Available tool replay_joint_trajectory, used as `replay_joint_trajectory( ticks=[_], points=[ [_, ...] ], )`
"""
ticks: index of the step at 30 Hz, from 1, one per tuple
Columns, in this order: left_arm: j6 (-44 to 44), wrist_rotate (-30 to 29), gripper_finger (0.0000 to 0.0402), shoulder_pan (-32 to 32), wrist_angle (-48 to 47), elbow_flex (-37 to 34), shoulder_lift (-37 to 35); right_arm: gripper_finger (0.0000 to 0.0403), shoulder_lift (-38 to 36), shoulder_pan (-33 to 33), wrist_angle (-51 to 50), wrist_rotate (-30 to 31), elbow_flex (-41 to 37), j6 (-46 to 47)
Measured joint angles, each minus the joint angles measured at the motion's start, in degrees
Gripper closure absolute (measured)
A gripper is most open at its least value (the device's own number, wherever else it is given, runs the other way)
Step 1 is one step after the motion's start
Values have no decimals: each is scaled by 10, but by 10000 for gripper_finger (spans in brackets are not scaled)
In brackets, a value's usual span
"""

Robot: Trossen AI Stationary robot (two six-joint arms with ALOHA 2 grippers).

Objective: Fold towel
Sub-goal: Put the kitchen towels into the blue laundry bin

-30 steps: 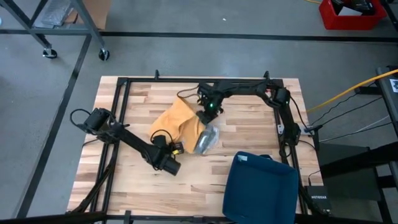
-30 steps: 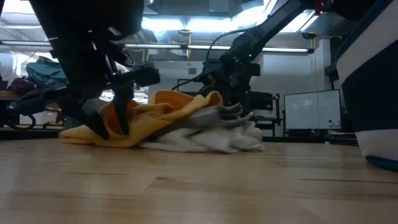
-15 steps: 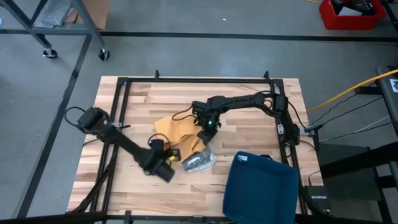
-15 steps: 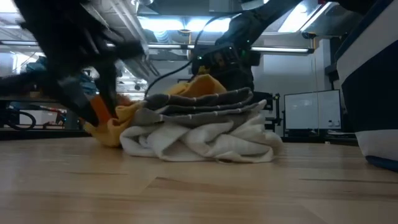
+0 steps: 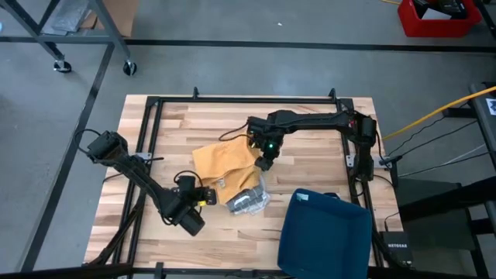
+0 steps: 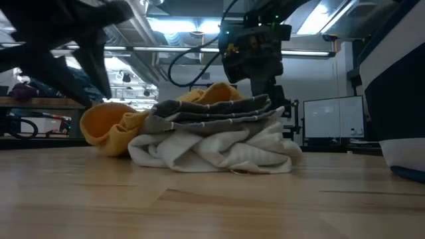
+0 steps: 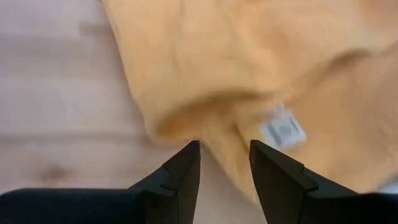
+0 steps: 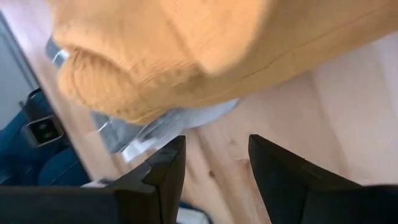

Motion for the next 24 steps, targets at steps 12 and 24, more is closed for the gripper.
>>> replay_joint_trajectory(
  ticks=[12,24],
  points=[
    [122,34,270,61,-19,0,-58,224,-3,-2,1,32,0,1],
    [115,105,270,97,-160,0,-123,224,-3,-12,29,34,0,2]
  ],
)
